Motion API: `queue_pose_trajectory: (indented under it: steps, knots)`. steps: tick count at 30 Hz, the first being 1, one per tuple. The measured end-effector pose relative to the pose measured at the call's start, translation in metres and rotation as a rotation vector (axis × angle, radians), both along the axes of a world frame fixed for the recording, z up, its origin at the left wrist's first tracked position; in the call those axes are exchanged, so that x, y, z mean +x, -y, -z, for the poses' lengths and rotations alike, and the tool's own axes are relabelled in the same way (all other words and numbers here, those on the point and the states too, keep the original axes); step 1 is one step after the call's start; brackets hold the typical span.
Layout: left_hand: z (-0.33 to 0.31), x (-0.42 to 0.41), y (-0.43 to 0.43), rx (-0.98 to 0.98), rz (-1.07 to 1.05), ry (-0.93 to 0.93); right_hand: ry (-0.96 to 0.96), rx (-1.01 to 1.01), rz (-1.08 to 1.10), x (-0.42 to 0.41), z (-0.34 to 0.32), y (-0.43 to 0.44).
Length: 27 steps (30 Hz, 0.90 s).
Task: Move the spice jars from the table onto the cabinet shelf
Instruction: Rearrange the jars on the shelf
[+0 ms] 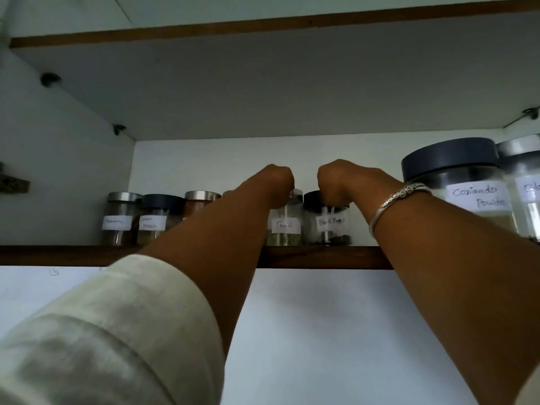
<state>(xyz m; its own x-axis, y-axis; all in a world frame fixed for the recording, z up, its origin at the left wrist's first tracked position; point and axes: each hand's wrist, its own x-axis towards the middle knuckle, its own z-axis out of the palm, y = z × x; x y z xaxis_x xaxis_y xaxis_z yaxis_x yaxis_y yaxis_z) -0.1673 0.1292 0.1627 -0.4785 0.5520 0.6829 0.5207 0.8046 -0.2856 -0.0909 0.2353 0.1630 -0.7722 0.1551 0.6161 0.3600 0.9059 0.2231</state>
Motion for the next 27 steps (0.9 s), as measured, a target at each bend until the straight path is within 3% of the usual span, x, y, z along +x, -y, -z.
queue_pose_trajectory:
  steps: [16,27]
  knots:
    - [-0.003,-0.012,0.006,-0.011,-0.056,0.001,0.017,-0.112,-0.139,-0.012,0.006,-0.004]
    - [0.001,-0.012,0.006,-0.029,-0.051,0.051,0.167,-0.182,-0.129,-0.01,0.009,-0.003]
